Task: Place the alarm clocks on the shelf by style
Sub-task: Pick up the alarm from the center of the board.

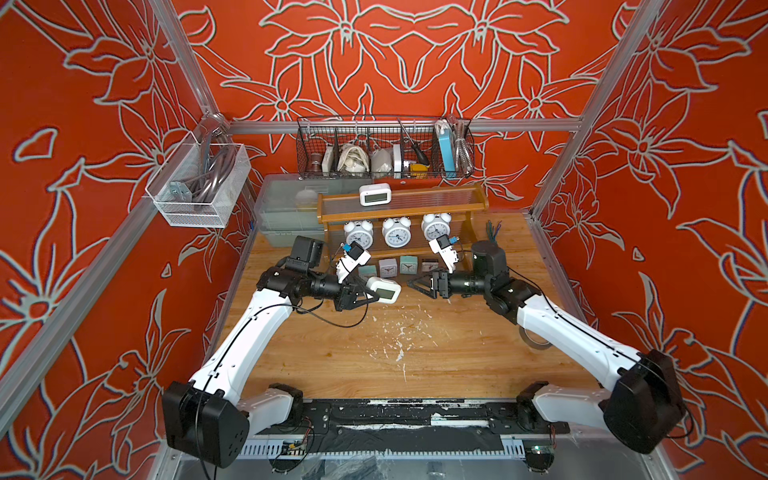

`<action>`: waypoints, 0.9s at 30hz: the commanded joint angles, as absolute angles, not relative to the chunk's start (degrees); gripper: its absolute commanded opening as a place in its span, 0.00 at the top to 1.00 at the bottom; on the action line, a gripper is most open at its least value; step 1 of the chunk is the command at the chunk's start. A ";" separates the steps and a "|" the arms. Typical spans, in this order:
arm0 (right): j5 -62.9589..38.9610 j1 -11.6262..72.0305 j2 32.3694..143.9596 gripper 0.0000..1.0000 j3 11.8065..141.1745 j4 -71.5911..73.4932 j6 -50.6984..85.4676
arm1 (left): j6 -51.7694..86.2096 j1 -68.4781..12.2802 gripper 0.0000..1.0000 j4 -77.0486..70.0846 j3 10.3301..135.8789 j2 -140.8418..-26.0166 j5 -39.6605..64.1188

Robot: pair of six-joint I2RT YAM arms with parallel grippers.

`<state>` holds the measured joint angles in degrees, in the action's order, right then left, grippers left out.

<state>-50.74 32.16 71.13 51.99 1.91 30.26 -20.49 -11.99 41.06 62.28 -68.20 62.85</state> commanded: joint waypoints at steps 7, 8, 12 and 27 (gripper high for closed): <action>-61.93 33.63 66.11 0.30 47.64 12.01 20.22 | -23.12 -11.51 0.88 43.33 61.08 -66.93 74.82; -61.92 34.16 66.02 0.30 47.71 11.47 19.41 | -23.19 -11.54 0.88 43.41 61.08 -66.96 75.18; -60.94 36.15 66.92 0.31 48.84 7.80 16.24 | -23.93 -11.52 0.88 43.98 61.04 -66.88 76.83; -61.58 38.66 71.45 0.44 51.68 9.59 17.57 | -26.21 -11.51 0.87 45.63 59.90 -66.09 77.52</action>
